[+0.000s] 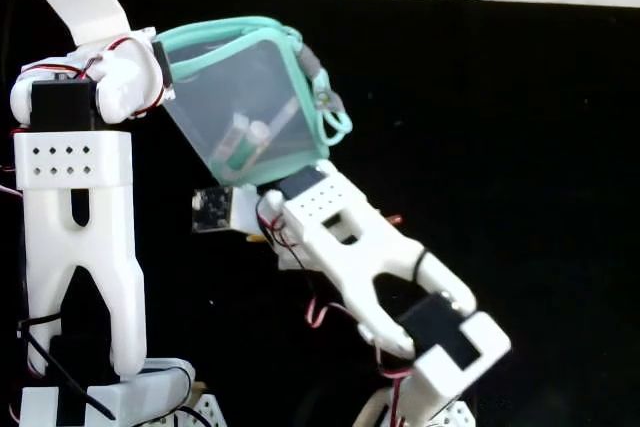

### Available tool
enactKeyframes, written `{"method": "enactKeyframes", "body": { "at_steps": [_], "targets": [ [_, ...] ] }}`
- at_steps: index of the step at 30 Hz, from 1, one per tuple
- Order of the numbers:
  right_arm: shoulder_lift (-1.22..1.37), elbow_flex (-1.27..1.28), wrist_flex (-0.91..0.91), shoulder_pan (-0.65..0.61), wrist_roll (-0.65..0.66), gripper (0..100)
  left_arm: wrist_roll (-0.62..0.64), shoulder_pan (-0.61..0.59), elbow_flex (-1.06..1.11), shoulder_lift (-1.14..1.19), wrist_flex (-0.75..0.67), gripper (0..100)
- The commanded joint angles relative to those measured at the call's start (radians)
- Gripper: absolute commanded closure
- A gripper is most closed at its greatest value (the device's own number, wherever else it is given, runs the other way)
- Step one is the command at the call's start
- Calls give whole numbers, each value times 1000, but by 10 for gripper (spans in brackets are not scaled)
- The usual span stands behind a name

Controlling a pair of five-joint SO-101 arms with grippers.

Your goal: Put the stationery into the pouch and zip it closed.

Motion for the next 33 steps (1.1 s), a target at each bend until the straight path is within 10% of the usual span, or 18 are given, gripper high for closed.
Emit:
{"method": "enactKeyframes", "body": {
  "at_steps": [1, 33],
  "targets": [
    [77, -124, -33, 30, 21, 782, -5, 36, 87, 18, 11, 993],
    [297, -288, -31, 61, -40, 991, -5, 36, 88, 18, 14, 993]
  ]
}}
